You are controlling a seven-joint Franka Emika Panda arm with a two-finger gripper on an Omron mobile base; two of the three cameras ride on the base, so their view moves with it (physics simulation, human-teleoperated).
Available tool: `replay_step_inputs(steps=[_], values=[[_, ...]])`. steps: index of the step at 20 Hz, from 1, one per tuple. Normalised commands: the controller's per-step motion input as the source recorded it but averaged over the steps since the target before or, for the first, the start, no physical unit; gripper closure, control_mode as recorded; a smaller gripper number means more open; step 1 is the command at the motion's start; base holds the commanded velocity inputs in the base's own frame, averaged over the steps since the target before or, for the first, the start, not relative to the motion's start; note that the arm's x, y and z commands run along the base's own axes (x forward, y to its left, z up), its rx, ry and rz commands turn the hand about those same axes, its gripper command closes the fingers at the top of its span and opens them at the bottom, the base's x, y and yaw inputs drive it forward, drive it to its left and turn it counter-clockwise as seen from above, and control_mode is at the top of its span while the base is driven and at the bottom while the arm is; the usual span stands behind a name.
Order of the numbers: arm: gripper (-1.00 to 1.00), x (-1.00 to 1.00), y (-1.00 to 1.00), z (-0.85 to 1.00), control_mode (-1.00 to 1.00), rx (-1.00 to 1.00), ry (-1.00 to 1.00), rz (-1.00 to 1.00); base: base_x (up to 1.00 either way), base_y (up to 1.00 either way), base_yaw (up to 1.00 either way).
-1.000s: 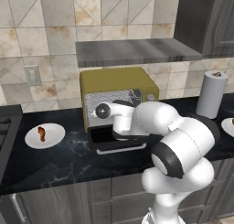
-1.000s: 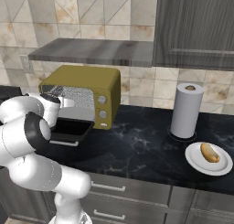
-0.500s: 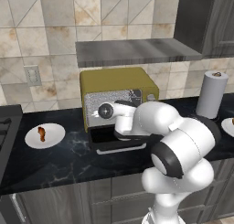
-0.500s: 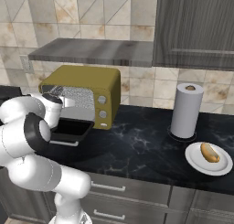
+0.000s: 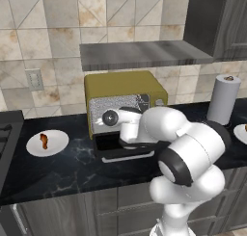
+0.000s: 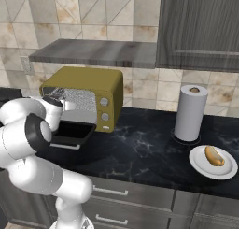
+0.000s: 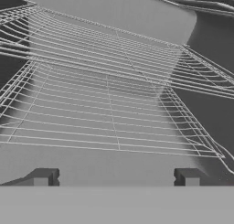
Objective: Open the toaster oven door. Place the hotdog bun on the top rack in the toaster oven and place the chicken drumstick on the bottom rack.
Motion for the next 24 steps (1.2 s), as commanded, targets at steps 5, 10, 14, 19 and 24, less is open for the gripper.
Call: replay_step_inputs(steps=[5,10,14,19,24], values=[[-1.00,0.04,0.07,0.00,-1.00,0.00,0.04,0.00,0.00,0.00,0.00],[-1.00,0.13,0.00,0.03,-1.00,-0.01,0.00,0.03,0.00,0.00,0.00],[-1.00,0.19,0.00,0.00,-1.00,0.00,0.03,0.02,0.00,0.00,0.00],[-1.00,0.17,0.00,-0.02,-1.00,0.00,0.11,0.03,0.00,0.00,0.00],[-1.00,0.11,0.00,-0.09,-1.00,0.00,0.08,0.02,0.00,0.00,0.00]])
